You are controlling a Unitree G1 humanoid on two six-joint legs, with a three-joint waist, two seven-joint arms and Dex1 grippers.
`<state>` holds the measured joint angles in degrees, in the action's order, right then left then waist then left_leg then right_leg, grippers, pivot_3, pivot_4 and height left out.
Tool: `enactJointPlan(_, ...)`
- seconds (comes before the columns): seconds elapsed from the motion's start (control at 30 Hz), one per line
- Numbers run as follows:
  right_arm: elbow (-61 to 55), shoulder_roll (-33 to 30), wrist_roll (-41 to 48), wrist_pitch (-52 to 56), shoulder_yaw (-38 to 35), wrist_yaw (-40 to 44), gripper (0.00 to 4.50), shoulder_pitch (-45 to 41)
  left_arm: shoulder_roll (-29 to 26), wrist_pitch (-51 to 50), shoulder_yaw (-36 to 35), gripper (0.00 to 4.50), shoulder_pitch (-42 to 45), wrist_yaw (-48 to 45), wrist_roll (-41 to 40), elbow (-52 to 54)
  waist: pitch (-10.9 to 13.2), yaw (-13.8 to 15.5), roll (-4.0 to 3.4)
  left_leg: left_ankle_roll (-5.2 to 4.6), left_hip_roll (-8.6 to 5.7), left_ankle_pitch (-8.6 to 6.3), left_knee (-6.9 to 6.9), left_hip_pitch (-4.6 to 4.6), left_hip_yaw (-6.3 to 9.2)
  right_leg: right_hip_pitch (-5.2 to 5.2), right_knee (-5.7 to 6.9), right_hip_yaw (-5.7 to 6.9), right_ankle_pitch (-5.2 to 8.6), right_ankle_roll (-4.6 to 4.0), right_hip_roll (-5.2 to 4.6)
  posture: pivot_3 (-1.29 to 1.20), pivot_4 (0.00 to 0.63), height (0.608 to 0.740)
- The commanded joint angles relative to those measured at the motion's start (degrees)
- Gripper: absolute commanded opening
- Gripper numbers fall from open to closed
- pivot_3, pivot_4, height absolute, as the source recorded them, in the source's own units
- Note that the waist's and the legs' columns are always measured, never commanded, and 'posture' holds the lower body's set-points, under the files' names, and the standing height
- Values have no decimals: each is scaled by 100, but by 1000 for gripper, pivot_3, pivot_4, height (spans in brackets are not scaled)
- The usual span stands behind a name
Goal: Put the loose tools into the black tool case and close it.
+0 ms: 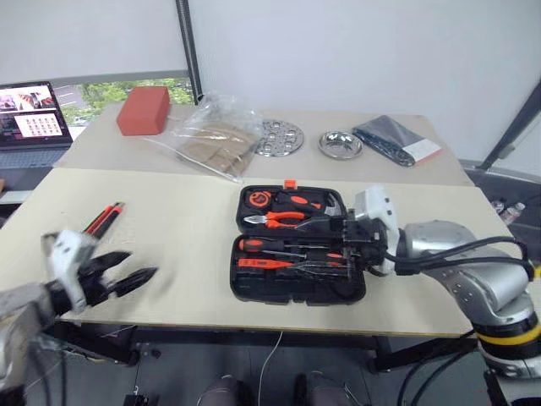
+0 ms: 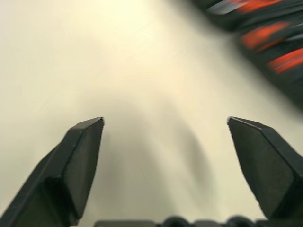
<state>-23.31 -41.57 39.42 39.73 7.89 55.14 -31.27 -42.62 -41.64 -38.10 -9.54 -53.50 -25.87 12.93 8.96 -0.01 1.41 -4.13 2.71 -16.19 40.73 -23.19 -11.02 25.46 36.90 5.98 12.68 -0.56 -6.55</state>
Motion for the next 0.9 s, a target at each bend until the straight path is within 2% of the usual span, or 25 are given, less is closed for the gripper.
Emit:
enactJointPlan(0.03, 194, 93, -162, -269, 50, 304, 4500, -217, -117, 352, -459, 4407, -105, 183, 6, -170, 0, 67, -1, 10, -1, -7, -1, -2, 2, 23, -3, 5, -1, -1, -8, 0, 150, 736)
enactJointPlan(0.17, 257, 193, -234, -276, 59, 414, 4500, -259, -768, 960, -106, 4407, 733, 224, 340, -1613, -1, 90, 1, 23, -5, -3, -1, -23, 0, 59, 13, 12, -19, -25, -24, 0, 150, 736)
enactJointPlan(0.33, 72, 169, -211, -179, -93, 322, 4500, -106, -1450, 1557, 1178, 4407, 2395, 55, 1035, -3771, -2, 61, 2, 32, -3, 2, -6, -33, -12, 71, 18, 15, -30, -39, 1, 0, 150, 736)
enactJointPlan(0.57, -446, 20, -143, -78, -496, -56, 4500, 429, -1412, 2047, 2647, 4407, 4836, 585, 2196, -6634, -6, -6, 12, 7, -6, 19, -6, -64, -48, 78, 26, 61, -31, -39, 31, 0, 150, 736)
enactJointPlan(0.73, -785, -59, -7, 77, -811, -323, 4500, 753, -1260, 2035, 3070, 4407, 5589, 703, 2547, -7803, -6, -98, 13, -15, 3, 31, -12, -63, -51, 79, 24, 97, -28, -39, 30, 0, 150, 736)
enactJointPlan(0.9, -969, -168, 90, 207, -1046, -468, 4500, 926, -1222, 1860, 3231, 3152, 5858, 385, 2601, -8119, -6, -95, 13, -10, 11, 34, -5, -48, -49, 74, 28, 94, -22, -40, 25, 0, 150, 736)
